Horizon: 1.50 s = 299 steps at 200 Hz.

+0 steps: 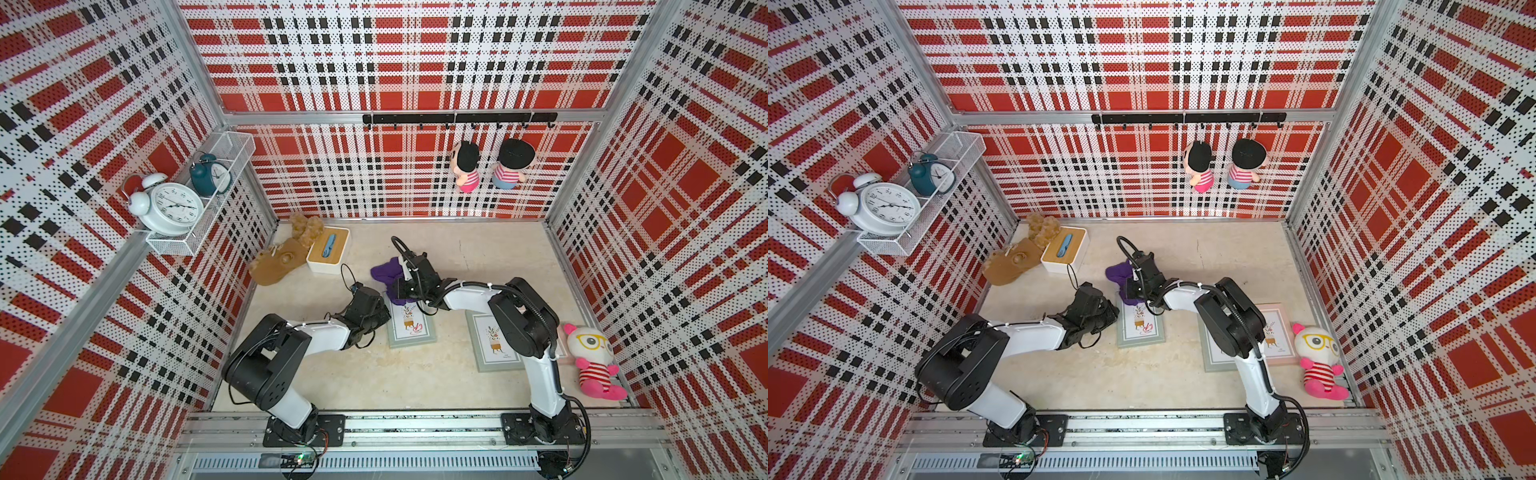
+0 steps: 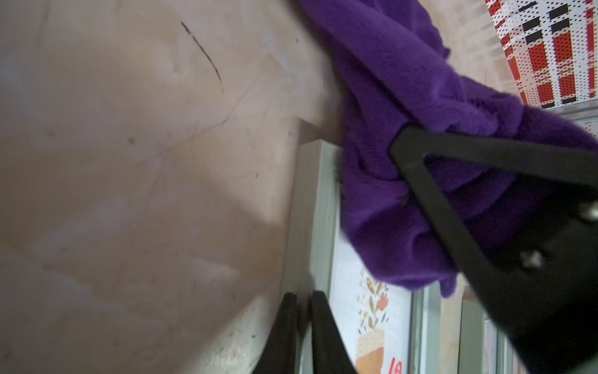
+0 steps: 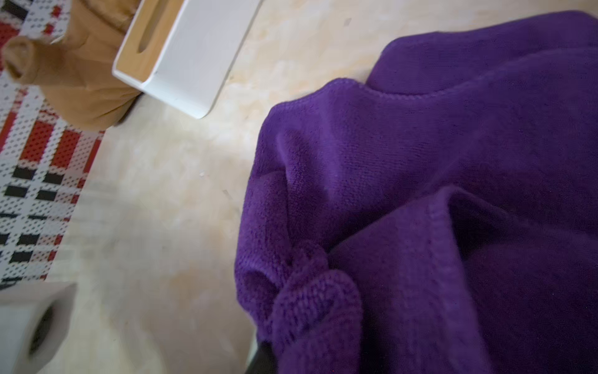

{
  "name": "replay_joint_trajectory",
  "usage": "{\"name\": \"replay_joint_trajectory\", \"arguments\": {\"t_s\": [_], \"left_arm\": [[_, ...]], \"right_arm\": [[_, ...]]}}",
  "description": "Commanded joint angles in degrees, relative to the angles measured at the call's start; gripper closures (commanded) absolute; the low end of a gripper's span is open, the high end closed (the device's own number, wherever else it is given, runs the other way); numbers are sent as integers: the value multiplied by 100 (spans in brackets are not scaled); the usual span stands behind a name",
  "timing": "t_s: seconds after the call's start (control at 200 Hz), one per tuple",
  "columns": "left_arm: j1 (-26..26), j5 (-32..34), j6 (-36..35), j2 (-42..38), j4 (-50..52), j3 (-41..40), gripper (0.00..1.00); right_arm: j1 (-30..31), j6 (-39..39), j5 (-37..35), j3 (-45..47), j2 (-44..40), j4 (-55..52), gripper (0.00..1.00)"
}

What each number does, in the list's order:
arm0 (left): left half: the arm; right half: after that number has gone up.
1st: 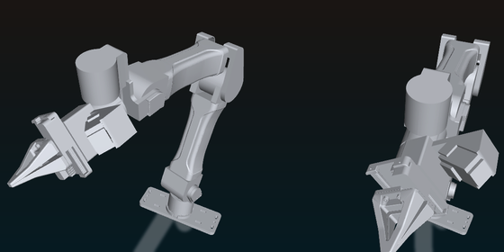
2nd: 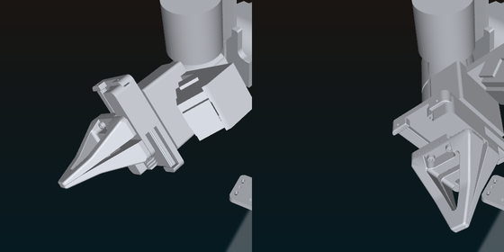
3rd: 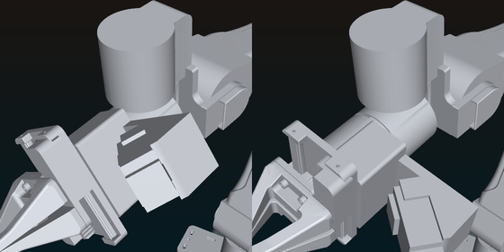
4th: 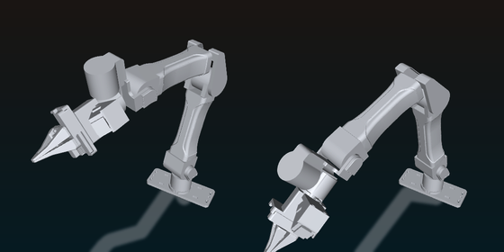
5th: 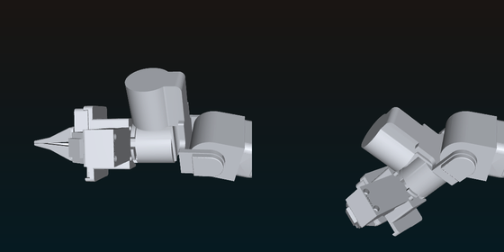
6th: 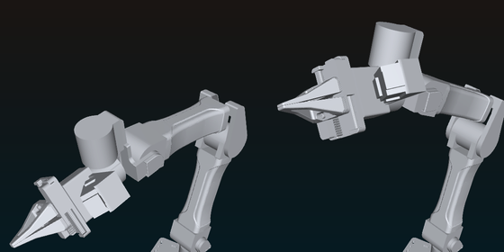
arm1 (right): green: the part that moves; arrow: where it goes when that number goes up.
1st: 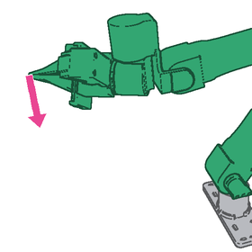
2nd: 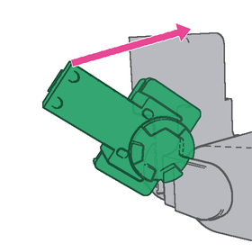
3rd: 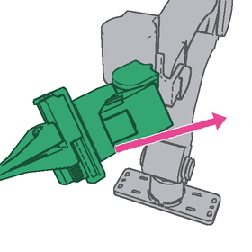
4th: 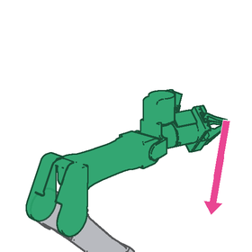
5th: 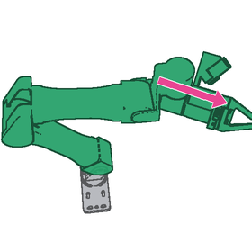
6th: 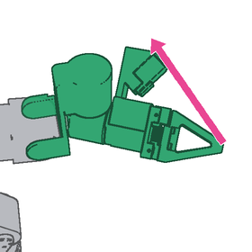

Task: Wipe the picture frame with a cloth
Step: Wipe the dirt from the picture frame.

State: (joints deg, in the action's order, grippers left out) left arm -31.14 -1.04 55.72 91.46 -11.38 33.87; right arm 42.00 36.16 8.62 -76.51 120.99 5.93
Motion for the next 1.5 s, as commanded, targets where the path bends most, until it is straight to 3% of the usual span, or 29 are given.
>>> {"name": "replay_joint_trajectory", "arguments": {"t_s": [0.0, 0.165, 0.371, 0.496, 0.591, 0.782, 1.082, 1.197, 1.378, 1.493], "left_arm": [[-95, -99, -35, 437, 1340, -319, 87], [-103, -129, -83, 434, 1355, -311, 88], [-118, -89, -134, 513, 1541, -143, 88], [-121, -64, -135, 503, 1611, -41, 88], [-134, -59, -136, 532, 1621, -12, 87], [-153, -73, -150, 518, 1569, -56, 88], [-200, -63, -40, 522, 1560, -21, 88], [-209, -66, -44, 513, 1564, -29, 88], [-212, -80, -62, 490, 1573, -4, 88], [-203, -12, -112, 436, 1735, 153, 87]], "right_arm": [[-141, 107, 32, 397, 52, -610, 100], [-903, -399, -219, 795, -372, -838, 100], [-80, -91, 451, -260, 381, -681, 100], [80, 150, 677, -539, 650, -565, 100], [-162, 70, 327, -178, 417, -675, 100], [-859, -631, 305, 658, -271, -552, 100], [169, 27, 702, -440, 723, -399, 100], [-167, -51, 489, 13, 400, -345, 100], [-1127, -855, 151, 629, -549, -745, 100], [-1435, -1164, -198, 711, -1193, -1101, 100]]}}
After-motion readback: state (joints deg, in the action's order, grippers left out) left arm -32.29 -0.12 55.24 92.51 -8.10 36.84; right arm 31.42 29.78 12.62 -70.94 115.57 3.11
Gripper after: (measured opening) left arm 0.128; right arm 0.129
